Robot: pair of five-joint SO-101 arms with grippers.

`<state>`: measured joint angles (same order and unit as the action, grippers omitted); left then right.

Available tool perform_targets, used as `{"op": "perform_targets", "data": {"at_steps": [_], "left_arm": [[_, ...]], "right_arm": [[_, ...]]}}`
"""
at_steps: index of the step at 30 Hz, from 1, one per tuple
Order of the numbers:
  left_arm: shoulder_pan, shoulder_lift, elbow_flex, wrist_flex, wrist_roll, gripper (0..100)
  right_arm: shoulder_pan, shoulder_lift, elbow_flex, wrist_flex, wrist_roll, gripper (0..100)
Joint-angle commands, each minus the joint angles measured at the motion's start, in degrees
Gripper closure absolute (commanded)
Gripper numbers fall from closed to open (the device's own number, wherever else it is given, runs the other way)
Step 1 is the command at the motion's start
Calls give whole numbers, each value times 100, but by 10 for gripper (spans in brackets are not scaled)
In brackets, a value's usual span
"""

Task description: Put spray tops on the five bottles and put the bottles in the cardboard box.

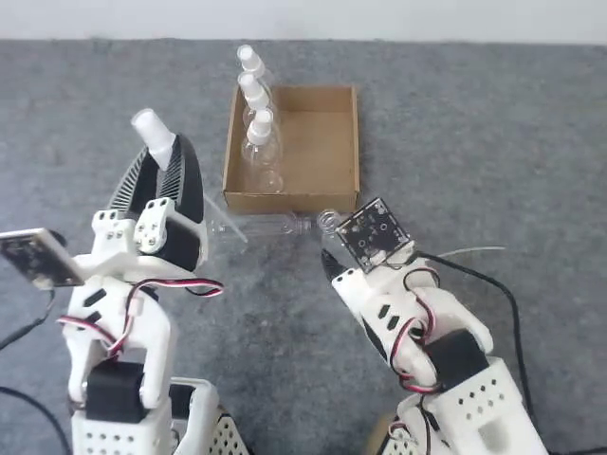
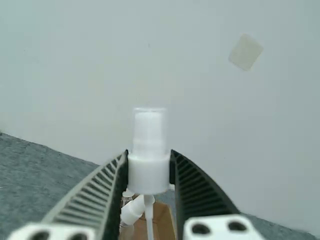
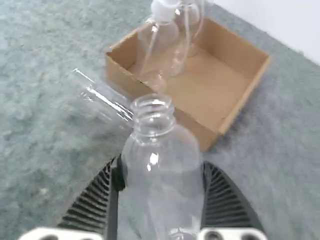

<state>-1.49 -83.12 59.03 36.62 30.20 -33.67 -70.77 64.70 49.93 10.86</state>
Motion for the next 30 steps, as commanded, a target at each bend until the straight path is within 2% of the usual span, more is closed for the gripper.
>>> {"op": "perform_targets", "data": {"at_steps": [1,5,14,21,30], "left_arm": [[79,-70,-119,-185,220,987],[167,-378,-66,-158,229,987],[440,-2171,576,53,167,987],[457,-2048,646,62,53,987],[457,-2057,980,53,35,987]], "right_arm": [[-330,-154,79,-365,97,929],[-655,-154,176,-453,97,929],[-1200,-154,211,-444,97,929],[-1481,-154,211,-444,70,929],[-1490,-163,176,-444,62,929]]}}
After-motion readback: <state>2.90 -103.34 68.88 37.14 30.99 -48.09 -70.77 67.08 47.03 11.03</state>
